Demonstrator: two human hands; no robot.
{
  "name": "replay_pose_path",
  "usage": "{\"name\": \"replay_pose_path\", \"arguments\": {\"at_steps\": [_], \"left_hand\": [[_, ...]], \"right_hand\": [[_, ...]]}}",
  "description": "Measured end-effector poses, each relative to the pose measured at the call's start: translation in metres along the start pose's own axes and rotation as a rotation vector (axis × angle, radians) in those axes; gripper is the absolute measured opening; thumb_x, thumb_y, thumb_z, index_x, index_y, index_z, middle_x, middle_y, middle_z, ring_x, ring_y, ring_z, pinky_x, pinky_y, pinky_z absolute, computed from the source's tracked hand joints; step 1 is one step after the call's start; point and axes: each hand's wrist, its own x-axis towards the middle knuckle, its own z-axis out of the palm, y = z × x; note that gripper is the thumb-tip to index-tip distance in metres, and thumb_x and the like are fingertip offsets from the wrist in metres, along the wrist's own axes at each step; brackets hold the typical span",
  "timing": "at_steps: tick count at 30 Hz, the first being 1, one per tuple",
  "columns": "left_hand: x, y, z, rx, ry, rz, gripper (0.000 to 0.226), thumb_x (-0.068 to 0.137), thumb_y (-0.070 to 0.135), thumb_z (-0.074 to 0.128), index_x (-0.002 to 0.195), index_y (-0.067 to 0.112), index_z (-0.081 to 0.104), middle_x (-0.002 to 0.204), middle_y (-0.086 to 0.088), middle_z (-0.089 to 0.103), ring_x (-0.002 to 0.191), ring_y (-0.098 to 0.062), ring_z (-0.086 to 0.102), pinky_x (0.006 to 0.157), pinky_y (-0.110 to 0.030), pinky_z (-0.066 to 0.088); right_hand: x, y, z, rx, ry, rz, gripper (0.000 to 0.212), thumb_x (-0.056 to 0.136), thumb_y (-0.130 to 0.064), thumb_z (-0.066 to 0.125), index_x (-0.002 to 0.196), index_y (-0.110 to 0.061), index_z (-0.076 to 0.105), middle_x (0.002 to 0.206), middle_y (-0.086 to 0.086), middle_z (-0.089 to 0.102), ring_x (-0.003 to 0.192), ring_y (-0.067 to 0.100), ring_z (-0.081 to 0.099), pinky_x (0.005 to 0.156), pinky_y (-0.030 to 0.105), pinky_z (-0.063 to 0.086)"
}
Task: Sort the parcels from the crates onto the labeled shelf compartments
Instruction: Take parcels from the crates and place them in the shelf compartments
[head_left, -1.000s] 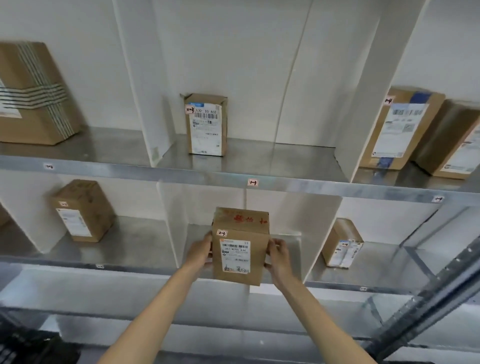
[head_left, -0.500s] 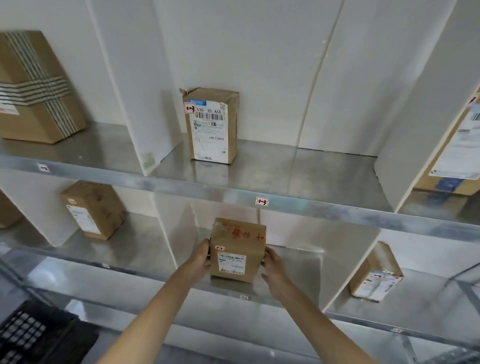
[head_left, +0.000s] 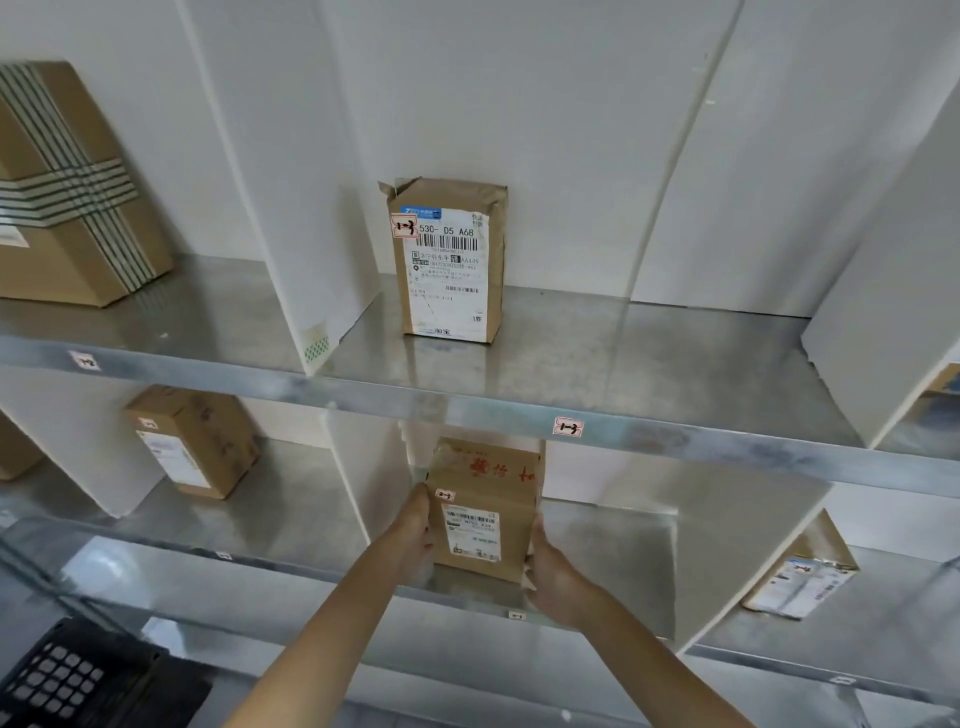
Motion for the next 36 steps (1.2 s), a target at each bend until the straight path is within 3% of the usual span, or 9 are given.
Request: {"name": "replay_pose_path", "arguments": {"at_steps": [4,8,14,17,21,27,30,33,36], "left_hand": [[0.001,0.014,-0.005,-0.009,0.023,-0.005,0.047,0.099,0.042,0.020,0.095,0.011,0.056,0.093,-0.012,0.064,0.100,-0.029,0.059,0.097,-0.040,0.044],[0.004,0.030,-0.002,-0.135,0.049,0.016,0.041,0.101,0.032,0.025,0.078,0.010,0.052,0.069,-0.010,0.056,0.071,-0.023,0.056,0.080,-0.036,0.048],[0.006,0.043,-0.005,-0.160,0.029,0.053,0.038,0.101,0.026,0.029,0.070,0.011,0.047,0.063,-0.018,0.054,0.085,-0.020,0.059,0.097,-0.040,0.044],[0.013,0.045,-0.004,-0.148,0.015,0.073,0.036,0.101,0.027,0.030,0.085,0.008,0.057,0.075,-0.030,0.060,0.069,-0.020,0.056,0.099,-0.041,0.044],[0.019,0.045,-0.002,-0.197,0.023,0.061,0.047,0.101,0.038,0.030,0.113,0.003,0.059,0.129,-0.022,0.056,0.117,-0.032,0.056,0.099,-0.036,0.043],[0.017,0.039,0.005,-0.186,0.044,0.063,0.069,0.097,0.055,0.018,0.116,0.003,0.059,0.115,-0.017,0.065,0.118,-0.029,0.056,0.092,-0.032,0.044],[0.013,0.031,0.006,-0.157,0.051,0.044,0.073,0.096,0.057,0.012,0.125,0.005,0.055,0.128,-0.018,0.058,0.126,-0.033,0.049,0.106,-0.036,0.035],[0.011,0.020,0.006,-0.159,0.040,0.051,0.078,0.092,0.065,0.007,0.124,0.013,0.056,0.134,-0.015,0.054,0.130,-0.029,0.045,0.116,-0.045,0.023],[0.003,0.014,0.006,-0.207,0.086,0.033,0.070,0.094,0.062,0.009,0.110,0.017,0.060,0.135,-0.017,0.053,0.129,-0.029,0.045,0.114,-0.042,0.026]], "right_hand": [[0.010,-0.007,0.011,0.045,0.010,0.002,0.061,0.094,-0.060,0.011,0.112,-0.022,0.056,0.104,0.002,0.065,0.093,0.014,0.060,0.071,0.024,0.049],[0.028,-0.016,0.015,0.052,0.058,-0.024,0.071,0.094,-0.060,0.011,0.140,-0.014,0.040,0.142,0.011,0.047,0.132,0.024,0.042,0.109,0.031,0.027],[0.038,-0.030,0.021,0.095,0.069,-0.054,0.070,0.095,-0.059,0.015,0.144,-0.012,0.033,0.147,0.014,0.039,0.137,0.027,0.036,0.114,0.034,0.022],[0.044,-0.032,0.021,0.092,0.089,-0.061,0.071,0.094,-0.061,0.017,0.144,-0.014,0.035,0.146,0.013,0.041,0.136,0.026,0.038,0.117,0.034,0.021],[0.053,-0.034,0.017,0.099,0.072,-0.063,0.073,0.092,-0.064,0.019,0.144,-0.015,0.035,0.145,0.014,0.041,0.134,0.027,0.039,0.117,0.036,0.024],[0.043,-0.032,0.013,0.062,0.072,-0.026,0.076,0.087,-0.070,0.024,0.138,-0.015,0.040,0.135,0.015,0.049,0.099,0.026,0.057,0.075,0.032,0.051],[0.045,-0.030,0.006,0.173,0.208,-0.022,0.077,0.089,-0.068,0.029,0.144,-0.015,0.030,0.122,0.014,0.049,0.096,0.030,0.052,0.081,0.041,0.046],[0.044,-0.031,-0.002,0.202,0.337,-0.085,0.071,0.093,-0.062,0.029,0.147,-0.017,0.028,0.140,0.014,0.041,0.123,0.034,0.044,0.103,0.048,0.038],[0.039,-0.027,-0.011,0.180,0.408,-0.161,0.061,0.098,-0.053,0.027,0.146,-0.016,0.027,0.144,0.014,0.038,0.130,0.033,0.040,0.105,0.048,0.036]]}}
